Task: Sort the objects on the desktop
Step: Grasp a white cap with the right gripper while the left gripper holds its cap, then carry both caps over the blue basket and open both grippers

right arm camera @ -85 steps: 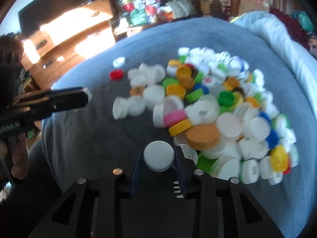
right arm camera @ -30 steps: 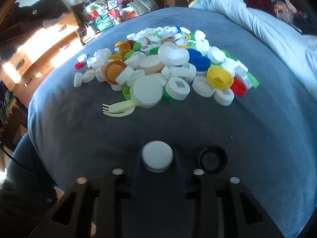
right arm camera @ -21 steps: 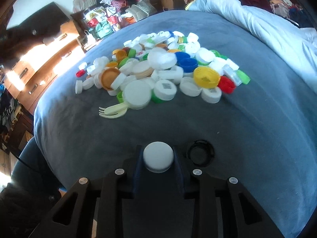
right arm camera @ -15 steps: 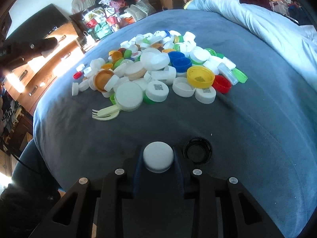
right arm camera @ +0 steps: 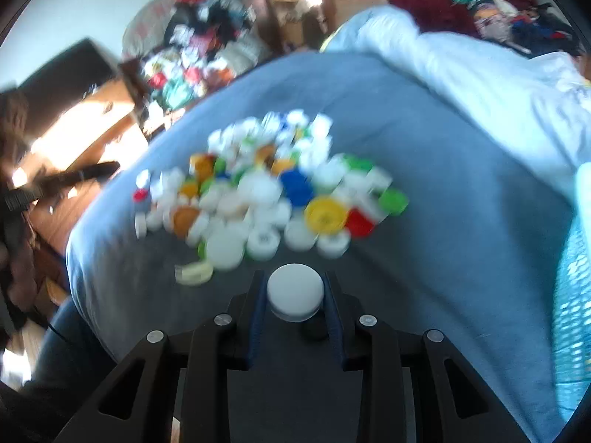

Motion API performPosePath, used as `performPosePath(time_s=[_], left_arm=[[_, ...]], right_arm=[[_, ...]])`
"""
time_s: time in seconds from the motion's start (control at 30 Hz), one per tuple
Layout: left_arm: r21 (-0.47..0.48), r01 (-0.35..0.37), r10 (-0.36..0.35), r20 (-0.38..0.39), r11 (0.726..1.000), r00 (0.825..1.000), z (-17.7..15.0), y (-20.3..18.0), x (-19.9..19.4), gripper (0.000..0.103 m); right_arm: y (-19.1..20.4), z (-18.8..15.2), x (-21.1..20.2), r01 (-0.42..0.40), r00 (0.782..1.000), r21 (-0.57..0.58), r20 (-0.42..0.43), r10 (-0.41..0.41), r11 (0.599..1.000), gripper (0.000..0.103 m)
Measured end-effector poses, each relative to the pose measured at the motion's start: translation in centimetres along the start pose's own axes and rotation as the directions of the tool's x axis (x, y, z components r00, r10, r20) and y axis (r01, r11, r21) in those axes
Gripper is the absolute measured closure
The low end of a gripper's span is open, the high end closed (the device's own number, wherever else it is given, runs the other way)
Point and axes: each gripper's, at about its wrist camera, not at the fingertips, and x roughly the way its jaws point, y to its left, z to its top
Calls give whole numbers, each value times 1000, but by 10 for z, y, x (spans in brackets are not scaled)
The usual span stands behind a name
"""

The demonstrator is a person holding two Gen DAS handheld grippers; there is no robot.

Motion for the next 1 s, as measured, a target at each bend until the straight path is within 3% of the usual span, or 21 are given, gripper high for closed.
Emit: performPosePath(time_s=[0.27,0.43,0.6,0.8,1.0], left_arm=[[27,30,-30,-13,999,999,1,-21,7,77],[66,47,-49,14,997,999,13,-43,1,76],[110,77,-84,61,991,995,41,-74,-8,77],[204,134,-160,115,970,980,85,-136,-19,76],[306,237,-280,106,922,954,117,-213,-21,76]], right_arm=[[-18,25,-49,83,992,28,93,-85,996,71],[-23,42,-82,149,976,37,157,-153,988,71],[-37,58,-120,253,945,68,195,-262,965,71],[-69,66,-164,365,901,129,202,-385,922,71],[-106,63,-195,445,866,188,158,-474,876,71]])
